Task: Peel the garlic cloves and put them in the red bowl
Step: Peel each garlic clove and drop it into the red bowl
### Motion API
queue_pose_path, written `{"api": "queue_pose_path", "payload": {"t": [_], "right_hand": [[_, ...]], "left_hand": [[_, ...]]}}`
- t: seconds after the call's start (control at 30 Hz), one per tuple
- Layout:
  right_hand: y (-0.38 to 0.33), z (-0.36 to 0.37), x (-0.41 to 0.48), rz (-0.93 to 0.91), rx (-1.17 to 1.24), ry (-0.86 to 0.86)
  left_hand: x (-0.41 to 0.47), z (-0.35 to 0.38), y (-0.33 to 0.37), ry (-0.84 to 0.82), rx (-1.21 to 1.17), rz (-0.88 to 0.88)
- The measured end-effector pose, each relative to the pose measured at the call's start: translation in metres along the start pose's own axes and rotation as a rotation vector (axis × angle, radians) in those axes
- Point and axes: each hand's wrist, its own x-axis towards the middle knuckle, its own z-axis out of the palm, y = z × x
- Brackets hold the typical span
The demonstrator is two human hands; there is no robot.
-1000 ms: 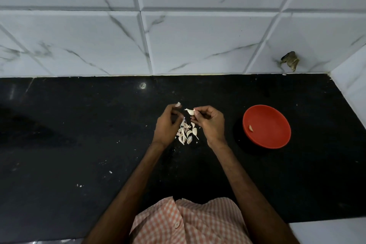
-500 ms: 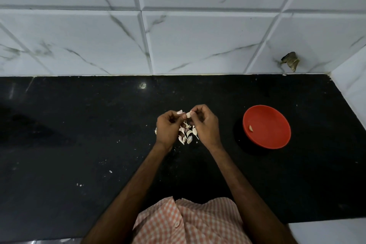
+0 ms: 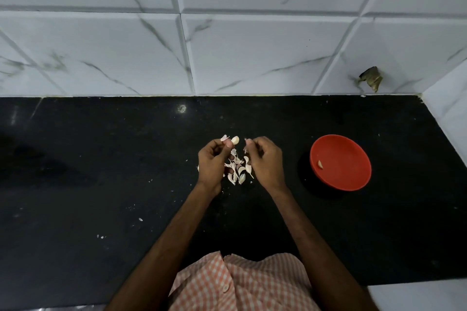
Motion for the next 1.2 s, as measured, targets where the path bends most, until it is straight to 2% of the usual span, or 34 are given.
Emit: {"api": "queue_pose_path", "payload": {"t": [0.17, 0.73, 0.93, 1.2], "right_hand": [[-0.009, -0.006, 0.005, 0.050, 0.127, -0.053], [-0.014, -0.013, 0.003, -0.116, -0.040, -0.136], [-0.013, -0.013, 0.005, -0.055, -0.023, -0.155], [-0.013, -0.011, 0.005, 0.075, 0.085, -0.186]], "left_hand": [[-0.003, 0.000, 0.004, -0.066, 0.042, 0.026], [0.000, 0.001, 0.004, -0.082, 0.121, 0.111], [0.004, -0.003, 0.004, -0.102, 0.276, 0.180], [0.001, -0.002, 0.008, -0.121, 0.116, 0.088]]}}
